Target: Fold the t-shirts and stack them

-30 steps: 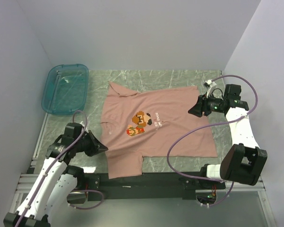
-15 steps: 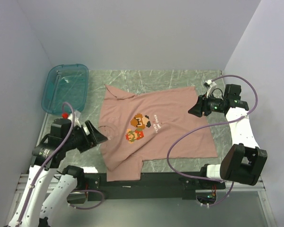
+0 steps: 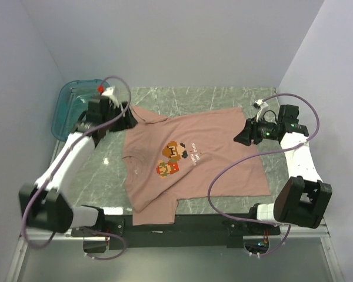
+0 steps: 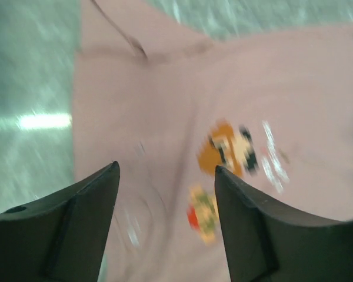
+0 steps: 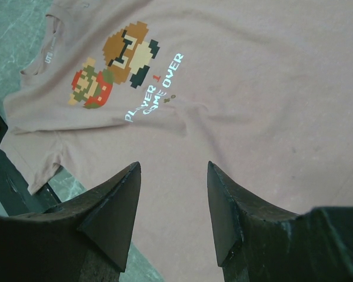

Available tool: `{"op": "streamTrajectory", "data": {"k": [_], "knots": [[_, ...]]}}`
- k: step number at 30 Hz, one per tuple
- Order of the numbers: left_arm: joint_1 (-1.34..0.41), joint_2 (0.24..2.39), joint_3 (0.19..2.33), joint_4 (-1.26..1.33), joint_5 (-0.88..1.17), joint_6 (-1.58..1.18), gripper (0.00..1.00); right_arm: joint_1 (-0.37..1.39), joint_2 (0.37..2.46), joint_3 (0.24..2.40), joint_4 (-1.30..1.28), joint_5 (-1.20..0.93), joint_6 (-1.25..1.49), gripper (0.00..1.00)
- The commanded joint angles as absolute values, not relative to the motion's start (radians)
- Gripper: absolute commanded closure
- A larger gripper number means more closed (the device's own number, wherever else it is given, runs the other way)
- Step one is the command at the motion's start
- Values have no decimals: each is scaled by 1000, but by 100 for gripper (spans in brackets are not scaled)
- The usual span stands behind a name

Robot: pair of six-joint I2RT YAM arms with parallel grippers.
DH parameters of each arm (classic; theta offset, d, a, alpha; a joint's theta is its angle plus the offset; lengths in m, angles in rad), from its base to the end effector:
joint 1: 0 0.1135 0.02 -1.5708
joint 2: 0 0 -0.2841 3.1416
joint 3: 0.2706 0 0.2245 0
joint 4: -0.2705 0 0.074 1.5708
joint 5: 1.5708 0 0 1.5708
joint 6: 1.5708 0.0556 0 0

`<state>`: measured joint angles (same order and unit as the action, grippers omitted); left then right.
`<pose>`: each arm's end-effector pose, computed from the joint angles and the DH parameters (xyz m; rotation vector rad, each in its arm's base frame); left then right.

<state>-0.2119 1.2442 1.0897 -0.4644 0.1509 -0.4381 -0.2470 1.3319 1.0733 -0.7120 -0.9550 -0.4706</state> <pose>0.2494 -0.0622 0.3338 -0.1653 2.2257 -0.5269 0.2411 -0.0140 0.3047 -0.5810 2.0946 0.8066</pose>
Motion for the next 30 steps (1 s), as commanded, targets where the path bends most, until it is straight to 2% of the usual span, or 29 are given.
{"op": "streamTrajectory", "data": {"k": [1, 3, 9, 20, 30], "knots": [[-164, 1410, 1235, -309, 49, -314, 31, -255, 1344, 1097, -719, -971, -492, 44], [-123, 1489, 1309, -288, 64, -334, 38, -255, 1353, 1098, -721, -969, -495, 44], [-77, 1819, 1540, -293, 118, -411, 50, -253, 1376, 1106, -732, -974, -503, 44], [-75, 2154, 1848, -333, 123, -431, 54, -253, 1396, 1108, -730, -962, -502, 44], [-74, 2301, 1933, -331, 144, -474, 54, -253, 1414, 1108, -730, -954, -502, 44]]}}
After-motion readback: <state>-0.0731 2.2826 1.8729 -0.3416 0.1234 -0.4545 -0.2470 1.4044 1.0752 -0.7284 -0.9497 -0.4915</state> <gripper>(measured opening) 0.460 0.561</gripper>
